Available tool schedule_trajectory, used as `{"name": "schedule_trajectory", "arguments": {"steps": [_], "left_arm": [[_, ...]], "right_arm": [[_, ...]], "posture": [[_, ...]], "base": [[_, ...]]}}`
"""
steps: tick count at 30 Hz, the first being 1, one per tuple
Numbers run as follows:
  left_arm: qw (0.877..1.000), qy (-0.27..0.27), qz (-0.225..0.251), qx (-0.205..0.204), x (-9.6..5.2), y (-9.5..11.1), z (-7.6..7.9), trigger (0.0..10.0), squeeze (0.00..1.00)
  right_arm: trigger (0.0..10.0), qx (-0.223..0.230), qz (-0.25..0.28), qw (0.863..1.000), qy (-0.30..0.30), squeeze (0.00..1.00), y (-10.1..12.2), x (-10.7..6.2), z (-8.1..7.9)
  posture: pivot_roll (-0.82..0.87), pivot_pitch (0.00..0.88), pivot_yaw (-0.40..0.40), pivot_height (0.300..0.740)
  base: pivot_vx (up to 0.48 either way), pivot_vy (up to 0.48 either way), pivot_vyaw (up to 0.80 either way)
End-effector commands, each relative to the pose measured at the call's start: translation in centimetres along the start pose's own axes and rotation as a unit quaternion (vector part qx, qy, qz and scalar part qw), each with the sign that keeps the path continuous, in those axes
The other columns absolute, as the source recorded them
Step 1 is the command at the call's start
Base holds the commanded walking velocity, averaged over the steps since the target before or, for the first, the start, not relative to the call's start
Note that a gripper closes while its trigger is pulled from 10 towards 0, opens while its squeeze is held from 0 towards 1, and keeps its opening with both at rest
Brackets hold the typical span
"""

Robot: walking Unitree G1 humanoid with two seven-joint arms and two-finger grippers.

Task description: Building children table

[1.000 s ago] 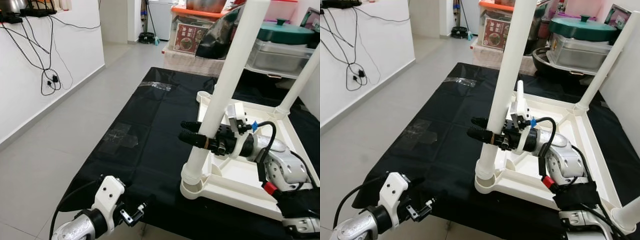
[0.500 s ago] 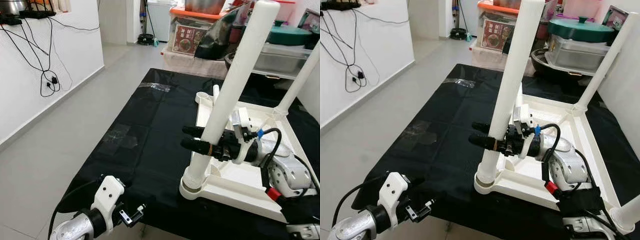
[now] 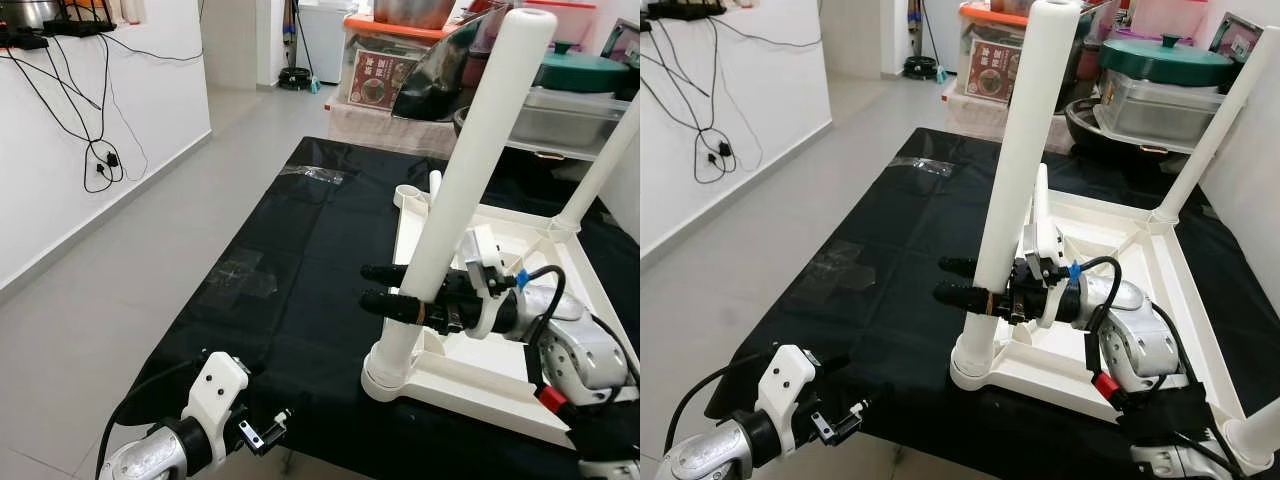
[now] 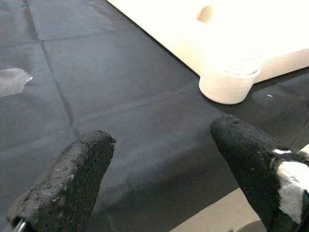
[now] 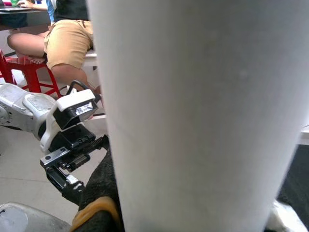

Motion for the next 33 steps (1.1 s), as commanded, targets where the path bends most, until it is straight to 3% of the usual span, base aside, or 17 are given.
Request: {"name": "schedule_trajectory", "arguments": {"steps": [1, 7, 19, 25, 30, 33], "left_arm": [[1.000, -0.003, -0.006, 0.003, 0.0, 0.0, 0.0, 10.0, 0.00], [1.000, -0.001, -0.006, 0.005, -0.1, -0.1, -0.2, 10.0, 0.00], [1.000, 0.002, -0.008, 0.003, -0.1, -0.3, -0.2, 10.0, 0.00], [1.000, 0.004, -0.008, 0.003, -0.1, -0.4, -0.3, 10.0, 0.00], [1.000, 0.005, -0.006, 0.001, 0.1, -0.4, -0.3, 10.0, 0.00], [1.000, 0.005, -0.006, 0.001, 0.1, -0.4, -0.3, 10.0, 0.00]], "right_arm": [[0.0, 0.052, -0.018, 0.998, 0.018, 0.00, -2.1, 0.5, -1.2], [0.0, 0.044, -0.008, 0.999, -0.016, 0.00, -2.4, 1.6, -0.7], [0.0, 0.027, -0.023, 0.997, -0.062, 0.00, -3.1, 2.4, -0.7], [0.0, 0.015, -0.068, 0.995, -0.078, 0.00, -4.0, 2.9, -1.2], [0.0, 0.038, -0.136, 0.977, -0.157, 0.00, -6.0, 3.5, -0.3], [0.0, 0.039, -0.149, 0.973, -0.170, 0.00, -6.3, 3.6, -0.1]], "posture": [[0.09, 0.000, -0.085, 0.740], [0.09, 0.000, -0.083, 0.740], [0.09, 0.000, -0.087, 0.740], [0.08, 0.000, -0.086, 0.740], [0.07, 0.000, -0.090, 0.740], [0.07, 0.000, -0.090, 0.740]], "base": [[0.000, 0.000, 0.00], [0.000, 0.000, 0.00], [0.000, 0.000, 0.00], [0.000, 0.000, 0.00], [0.000, 0.000, 0.00], [0.000, 0.000, 0.00]]}}
Point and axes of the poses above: a point about 5 cm out from each wrist's last joint towards the gripper, its own x axis pointing out of the wrist towards the gripper, its own y axis along the axis of the wrist's last joint, z = x × y, the point moved 3 cm from there along x, pointing out of the wrist towards the gripper, and after that the axes turned 9 degrees about -x, right-handed, at the moved point
